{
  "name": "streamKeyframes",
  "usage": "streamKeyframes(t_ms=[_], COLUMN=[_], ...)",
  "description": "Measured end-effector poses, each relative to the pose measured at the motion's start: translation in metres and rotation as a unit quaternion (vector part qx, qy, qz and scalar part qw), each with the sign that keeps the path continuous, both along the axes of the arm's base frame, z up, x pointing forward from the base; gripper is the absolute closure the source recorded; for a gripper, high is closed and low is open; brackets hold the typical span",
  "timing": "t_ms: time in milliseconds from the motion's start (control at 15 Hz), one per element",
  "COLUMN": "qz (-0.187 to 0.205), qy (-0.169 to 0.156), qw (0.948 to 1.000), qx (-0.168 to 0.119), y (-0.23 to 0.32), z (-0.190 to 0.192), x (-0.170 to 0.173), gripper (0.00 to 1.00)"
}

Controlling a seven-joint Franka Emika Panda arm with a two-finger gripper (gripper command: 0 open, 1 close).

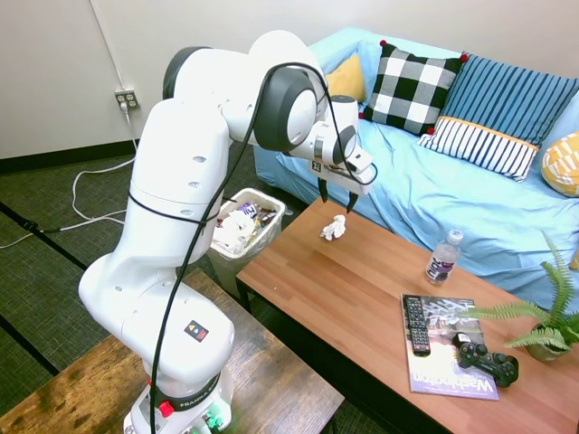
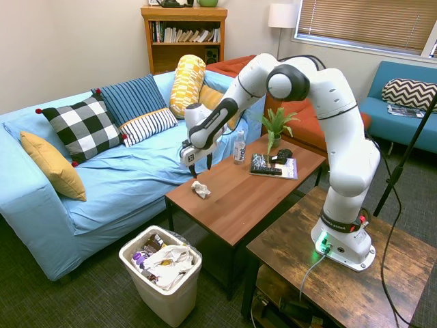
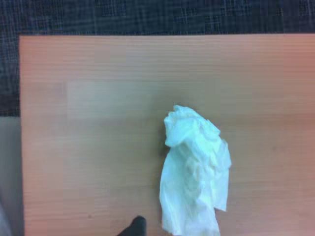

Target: Throw the tissue in the trash bin

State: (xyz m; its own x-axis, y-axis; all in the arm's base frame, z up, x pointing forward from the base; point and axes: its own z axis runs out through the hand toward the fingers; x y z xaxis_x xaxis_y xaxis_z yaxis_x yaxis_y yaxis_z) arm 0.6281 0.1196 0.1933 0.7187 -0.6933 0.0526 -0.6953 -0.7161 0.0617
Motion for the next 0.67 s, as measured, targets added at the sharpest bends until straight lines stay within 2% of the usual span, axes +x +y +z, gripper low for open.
streamKeyframes(t_ms=[400, 467, 667], qz=[-0.022, -0.024, -0.028], qy=[0.031, 0.035, 0.051], qw=[0.9993, 0.9991, 0.9983], qx=[-0.004, -0.004, -0.004], y=[-0.006, -0.006, -0.003], z=[-0.057, -0.062, -0.071], x=[0.018, 0.02, 0.025], gripper=[0.0, 1.0, 1.0])
